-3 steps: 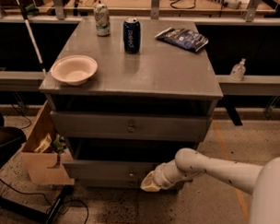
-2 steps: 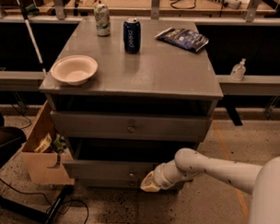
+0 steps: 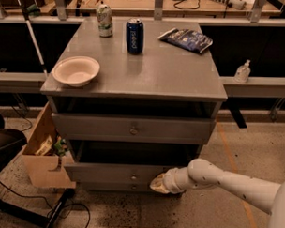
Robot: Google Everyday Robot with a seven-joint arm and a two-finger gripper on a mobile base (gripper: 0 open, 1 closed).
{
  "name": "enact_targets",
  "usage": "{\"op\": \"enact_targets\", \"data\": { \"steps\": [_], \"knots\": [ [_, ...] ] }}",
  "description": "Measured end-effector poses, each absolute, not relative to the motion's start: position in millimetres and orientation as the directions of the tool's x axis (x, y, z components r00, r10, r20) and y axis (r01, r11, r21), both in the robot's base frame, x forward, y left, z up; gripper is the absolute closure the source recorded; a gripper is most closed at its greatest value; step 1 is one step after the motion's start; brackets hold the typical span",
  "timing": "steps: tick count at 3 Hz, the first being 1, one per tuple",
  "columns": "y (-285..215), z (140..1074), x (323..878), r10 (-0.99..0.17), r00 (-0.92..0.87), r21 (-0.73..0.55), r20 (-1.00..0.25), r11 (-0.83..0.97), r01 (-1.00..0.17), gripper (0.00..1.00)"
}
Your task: Close middle drawer
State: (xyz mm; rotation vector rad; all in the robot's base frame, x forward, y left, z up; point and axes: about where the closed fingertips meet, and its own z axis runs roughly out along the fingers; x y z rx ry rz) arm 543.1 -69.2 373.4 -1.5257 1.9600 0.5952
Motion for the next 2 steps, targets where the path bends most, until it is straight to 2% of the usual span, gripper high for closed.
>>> {"op": "enact_targets", "data": {
  "steps": [2],
  "knots": [
    [-90.1, 372.0, 579.4, -0.665, -0.176, -0.073, -0.726, 0.329, -0.941, 1.00]
  ]
}}
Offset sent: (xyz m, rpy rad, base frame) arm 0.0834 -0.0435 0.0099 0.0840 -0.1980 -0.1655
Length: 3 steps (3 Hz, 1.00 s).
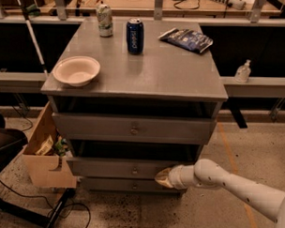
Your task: Close middle drawer
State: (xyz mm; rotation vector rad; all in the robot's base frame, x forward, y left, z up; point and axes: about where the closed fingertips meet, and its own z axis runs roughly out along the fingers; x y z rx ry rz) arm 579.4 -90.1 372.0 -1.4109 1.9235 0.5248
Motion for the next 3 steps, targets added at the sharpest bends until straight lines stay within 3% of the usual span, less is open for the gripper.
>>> {"op": "enact_targets", "data": {
  "steps": [3],
  "knots": [
    [-92.0, 374.3, 596.7, -0.650, -0.164, -0.100, -0.742, 0.348, -0.932, 1.00]
  ]
}}
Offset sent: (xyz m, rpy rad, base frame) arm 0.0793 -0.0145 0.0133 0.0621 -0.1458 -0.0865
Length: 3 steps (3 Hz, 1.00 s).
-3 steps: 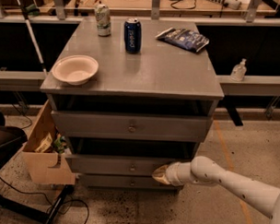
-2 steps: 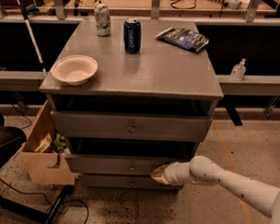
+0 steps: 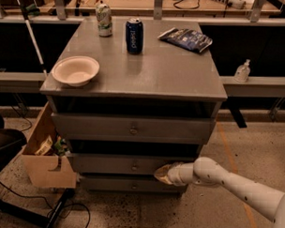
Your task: Close middle drawer
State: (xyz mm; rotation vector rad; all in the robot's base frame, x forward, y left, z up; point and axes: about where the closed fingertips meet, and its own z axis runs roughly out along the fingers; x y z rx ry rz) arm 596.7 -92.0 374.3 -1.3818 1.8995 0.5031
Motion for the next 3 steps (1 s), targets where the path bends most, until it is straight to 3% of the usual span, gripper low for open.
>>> {"op": "enact_targets", "data": {
  "steps": [3],
  "knots": [
    [-98.9, 380.7, 633.1, -0.607, -0.126, -0.152, -0.784, 0.385, -0.910, 1.00]
  ]
}}
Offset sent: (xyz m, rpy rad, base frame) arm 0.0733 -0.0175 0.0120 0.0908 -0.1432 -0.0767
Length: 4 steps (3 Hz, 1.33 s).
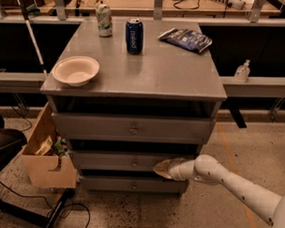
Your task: Close middle drawer
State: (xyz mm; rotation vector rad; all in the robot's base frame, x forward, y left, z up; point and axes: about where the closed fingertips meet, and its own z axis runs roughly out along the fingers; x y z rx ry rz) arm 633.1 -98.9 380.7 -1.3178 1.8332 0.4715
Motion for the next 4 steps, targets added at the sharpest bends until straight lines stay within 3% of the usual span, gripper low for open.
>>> {"op": "enact_targets", "data": {
  "steps": [2, 4],
  "knots": [
    [-101.0, 380.5, 624.3, -0.607, -0.126, -0.149, -0.784, 0.381, -0.912, 1.00],
    [-160.9, 368.9, 533.8, -0.625, -0.163, 0.006, -0.763, 0.246, -0.969, 1.00]
  ]
}}
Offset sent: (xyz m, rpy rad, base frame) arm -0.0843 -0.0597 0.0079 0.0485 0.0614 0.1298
